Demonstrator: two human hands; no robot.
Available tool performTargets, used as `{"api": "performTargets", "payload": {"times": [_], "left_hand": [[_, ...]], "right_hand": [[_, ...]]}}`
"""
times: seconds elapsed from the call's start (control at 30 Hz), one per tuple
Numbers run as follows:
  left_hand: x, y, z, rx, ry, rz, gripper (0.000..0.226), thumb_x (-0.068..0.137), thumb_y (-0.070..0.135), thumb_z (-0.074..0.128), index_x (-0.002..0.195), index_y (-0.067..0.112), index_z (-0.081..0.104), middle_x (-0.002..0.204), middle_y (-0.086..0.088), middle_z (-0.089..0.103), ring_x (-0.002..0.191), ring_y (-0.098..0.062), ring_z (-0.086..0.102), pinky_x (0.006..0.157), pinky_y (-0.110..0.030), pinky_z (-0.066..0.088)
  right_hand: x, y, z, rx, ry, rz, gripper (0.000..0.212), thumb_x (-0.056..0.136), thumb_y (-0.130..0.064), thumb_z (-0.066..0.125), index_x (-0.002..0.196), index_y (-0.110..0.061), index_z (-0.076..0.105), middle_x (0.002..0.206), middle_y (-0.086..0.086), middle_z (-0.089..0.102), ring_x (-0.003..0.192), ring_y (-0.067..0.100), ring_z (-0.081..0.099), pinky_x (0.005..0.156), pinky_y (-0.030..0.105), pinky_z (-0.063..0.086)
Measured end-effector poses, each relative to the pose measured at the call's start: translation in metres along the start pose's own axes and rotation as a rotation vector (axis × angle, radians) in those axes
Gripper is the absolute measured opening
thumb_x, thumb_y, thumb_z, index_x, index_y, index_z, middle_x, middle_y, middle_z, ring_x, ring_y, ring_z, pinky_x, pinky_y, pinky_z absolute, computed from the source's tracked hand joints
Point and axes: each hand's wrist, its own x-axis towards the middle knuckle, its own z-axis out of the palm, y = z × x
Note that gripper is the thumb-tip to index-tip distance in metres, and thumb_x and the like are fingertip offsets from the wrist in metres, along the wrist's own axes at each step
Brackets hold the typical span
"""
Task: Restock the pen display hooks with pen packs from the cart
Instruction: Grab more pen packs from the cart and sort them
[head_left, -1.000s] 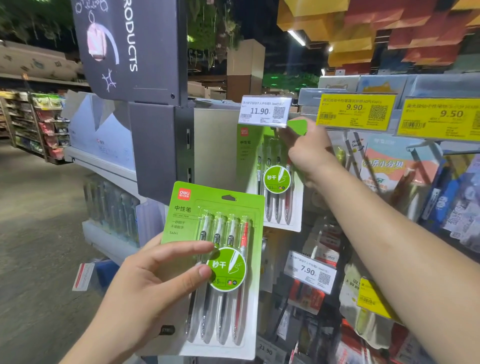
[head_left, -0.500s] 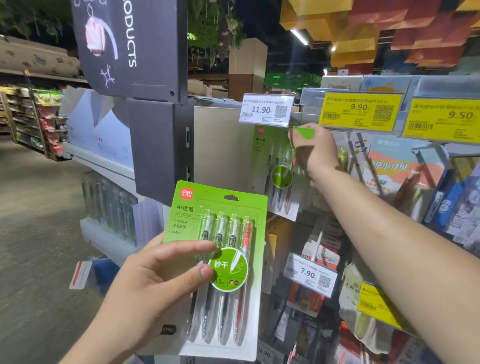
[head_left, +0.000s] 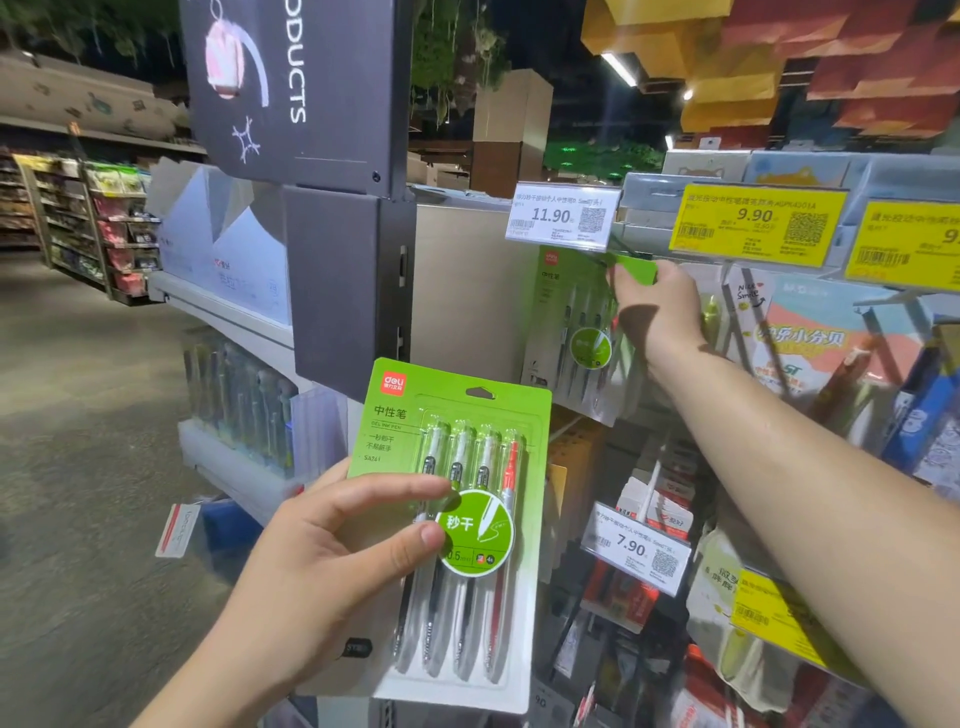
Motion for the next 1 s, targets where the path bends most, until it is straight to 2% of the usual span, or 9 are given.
{"api": "performTargets", "payload": {"times": [0.07, 0.27, 0.4, 0.5, 0.57, 0.63, 0.73, 0.9, 1.0], "left_hand": [[0.0, -0.002, 0.0, 0.018, -0.006, 0.009, 0.025, 0.069, 0.026, 0.091, 0.091, 0.036, 0.084, 0.113, 0.011, 0.075, 0.112, -0.004, 0.069, 0.093, -0.007, 0.046], [-0.001, -0.001, 0.004, -0.005, 0.013, 0.031, 0.027, 0.068, 0.02, 0.083, 0.09, 0.036, 0.084, 0.112, 0.008, 0.075, 0.109, -0.004, 0.07, 0.091, -0.006, 0.045], [-0.002, 0.0, 0.012, -0.021, 0.026, 0.046, 0.041, 0.069, 0.02, 0.083, 0.103, 0.042, 0.08, 0.117, 0.017, 0.074, 0.113, 0.001, 0.067, 0.09, -0.005, 0.044], [-0.002, -0.005, 0.019, -0.046, 0.04, 0.083, 0.074, 0.069, 0.018, 0.087, 0.134, 0.045, 0.061, 0.136, 0.027, 0.063, 0.127, 0.008, 0.056, 0.103, -0.009, 0.043], [-0.002, -0.013, 0.024, -0.11, 0.025, 0.1, 0.093, 0.074, 0.024, 0.094, 0.148, 0.051, 0.044, 0.15, 0.018, 0.054, 0.14, -0.006, 0.05, 0.116, -0.031, 0.042], [-0.004, -0.018, 0.03, -0.198, 0.024, 0.097, 0.104, 0.068, 0.027, 0.092, 0.148, 0.062, 0.035, 0.153, 0.008, 0.053, 0.14, -0.02, 0.053, 0.115, -0.042, 0.045], [-0.01, -0.022, 0.038, -0.252, 0.013, 0.087, 0.113, 0.062, 0.023, 0.091, 0.143, 0.072, 0.029, 0.157, 0.0, 0.05, 0.139, -0.024, 0.055, 0.115, -0.049, 0.045], [-0.019, -0.036, 0.04, -0.227, 0.012, 0.01, 0.124, 0.061, 0.024, 0.092, 0.153, 0.063, 0.017, 0.148, 0.01, 0.058, 0.132, -0.02, 0.061, 0.11, -0.041, 0.049], [-0.023, -0.038, 0.04, -0.232, -0.061, -0.092, 0.106, 0.063, 0.032, 0.088, 0.155, 0.037, 0.036, 0.141, 0.011, 0.064, 0.127, -0.013, 0.064, 0.101, -0.025, 0.052]], "right_hand": [[-0.008, 0.001, 0.001, 0.025, -0.017, 0.044, 0.07, 0.1, -0.046, 0.06, 0.155, -0.008, 0.039, 0.153, 0.012, 0.05, 0.138, 0.031, 0.049, 0.116, 0.043, 0.038], [-0.064, 0.012, -0.009, 0.031, 0.001, -0.036, 0.064, 0.095, -0.037, 0.066, 0.15, -0.019, 0.041, 0.144, 0.001, 0.055, 0.133, 0.02, 0.053, 0.113, 0.042, 0.042], [-0.118, 0.011, -0.017, 0.129, 0.107, -0.181, 0.047, 0.095, -0.029, 0.066, 0.138, -0.02, 0.049, 0.133, -0.005, 0.054, 0.123, 0.012, 0.056, 0.105, 0.025, 0.042], [-0.162, 0.013, -0.018, 0.488, -0.063, -0.051, 0.035, 0.093, -0.03, 0.071, 0.122, -0.018, 0.054, 0.113, 0.002, 0.065, 0.099, 0.01, 0.064, 0.091, 0.024, 0.051], [-0.187, 0.018, -0.018, 0.611, -0.243, 0.1, 0.052, 0.085, -0.044, 0.076, 0.124, -0.015, 0.058, 0.112, 0.004, 0.073, 0.104, 0.011, 0.069, 0.098, 0.034, 0.052], [-0.211, 0.022, -0.02, 0.687, -0.411, 0.205, 0.064, 0.076, -0.05, 0.082, 0.125, -0.014, 0.062, 0.116, 0.004, 0.076, 0.112, 0.018, 0.071, 0.101, 0.04, 0.053], [-0.234, 0.026, -0.022, 0.781, -0.503, 0.249, 0.058, 0.074, -0.03, 0.087, 0.124, -0.012, 0.064, 0.115, 0.006, 0.077, 0.108, 0.023, 0.074, 0.091, 0.036, 0.059], [-0.248, 0.034, -0.025, 0.825, -0.496, 0.202, 0.047, 0.083, -0.011, 0.081, 0.126, -0.009, 0.063, 0.119, 0.01, 0.076, 0.112, 0.028, 0.072, 0.094, 0.039, 0.059], [-0.253, 0.042, -0.026, 0.806, -0.463, 0.198, 0.047, 0.084, -0.012, 0.08, 0.128, -0.009, 0.063, 0.12, 0.01, 0.075, 0.113, 0.029, 0.072, 0.099, 0.043, 0.057]]}}
